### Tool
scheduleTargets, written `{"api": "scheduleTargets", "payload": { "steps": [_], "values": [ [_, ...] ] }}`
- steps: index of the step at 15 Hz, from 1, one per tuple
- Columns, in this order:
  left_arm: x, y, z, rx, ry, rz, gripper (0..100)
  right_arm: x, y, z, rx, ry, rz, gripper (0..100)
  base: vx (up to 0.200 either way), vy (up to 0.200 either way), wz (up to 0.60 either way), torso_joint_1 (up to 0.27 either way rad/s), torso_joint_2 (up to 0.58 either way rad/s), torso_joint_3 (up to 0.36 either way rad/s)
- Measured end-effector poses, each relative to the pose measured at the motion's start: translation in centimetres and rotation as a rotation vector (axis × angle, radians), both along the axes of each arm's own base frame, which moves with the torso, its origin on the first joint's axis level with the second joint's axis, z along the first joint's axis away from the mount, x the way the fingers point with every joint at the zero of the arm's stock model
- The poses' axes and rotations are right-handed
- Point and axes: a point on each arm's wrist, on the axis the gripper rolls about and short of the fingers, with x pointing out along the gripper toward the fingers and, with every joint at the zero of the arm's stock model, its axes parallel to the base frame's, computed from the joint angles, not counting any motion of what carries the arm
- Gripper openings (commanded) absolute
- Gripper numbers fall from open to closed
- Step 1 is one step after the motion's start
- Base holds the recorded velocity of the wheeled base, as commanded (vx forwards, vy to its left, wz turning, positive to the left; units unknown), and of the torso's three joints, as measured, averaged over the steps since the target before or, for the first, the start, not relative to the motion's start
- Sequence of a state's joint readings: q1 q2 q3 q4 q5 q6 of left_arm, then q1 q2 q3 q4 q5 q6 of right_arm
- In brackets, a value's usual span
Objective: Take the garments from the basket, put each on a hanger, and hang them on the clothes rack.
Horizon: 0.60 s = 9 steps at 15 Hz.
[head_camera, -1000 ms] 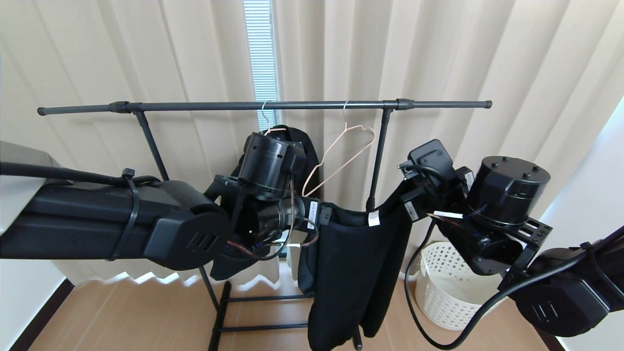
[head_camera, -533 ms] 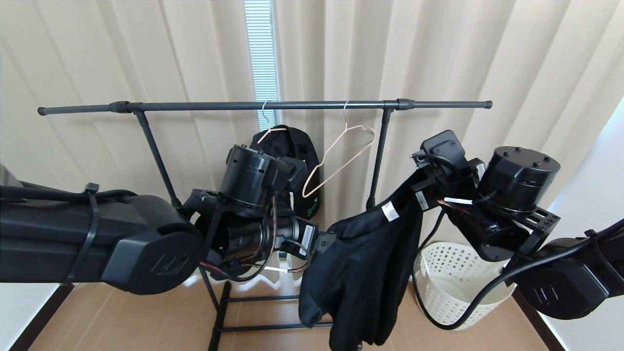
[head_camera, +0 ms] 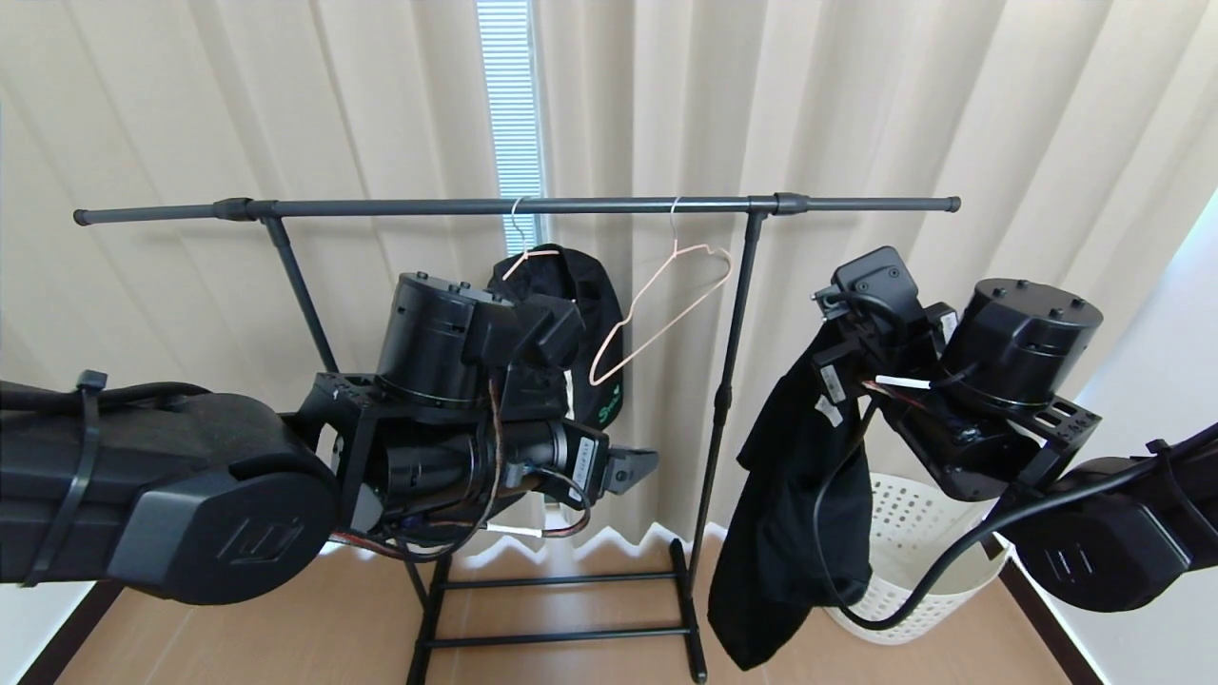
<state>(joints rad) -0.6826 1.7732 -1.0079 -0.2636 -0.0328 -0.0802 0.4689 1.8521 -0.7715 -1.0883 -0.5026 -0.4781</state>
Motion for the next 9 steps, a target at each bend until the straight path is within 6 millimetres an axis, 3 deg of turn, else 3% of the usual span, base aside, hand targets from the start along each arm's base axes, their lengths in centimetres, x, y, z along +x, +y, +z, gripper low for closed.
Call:
{"api": "scheduleTargets", "payload": {
  "steps": [4, 9],
  "values": [
    [0.08, 0.01, -0.54, 0.008, 0.006, 0.005, 100, 0.08, -0.14, 0.01, 0.000, -0.001, -0.005, 0, 0.000, 0.000, 0.00, 0.000, 0.00, 0.000],
    [0.40, -0.16, -0.85, 0.011, 0.001, 0.016, 100, 0.09, -0.11, 0.02, -0.001, -0.002, -0.005, 0, 0.200, 0.000, 0.00, -0.006, 0.00, 0.002]
  ]
}}
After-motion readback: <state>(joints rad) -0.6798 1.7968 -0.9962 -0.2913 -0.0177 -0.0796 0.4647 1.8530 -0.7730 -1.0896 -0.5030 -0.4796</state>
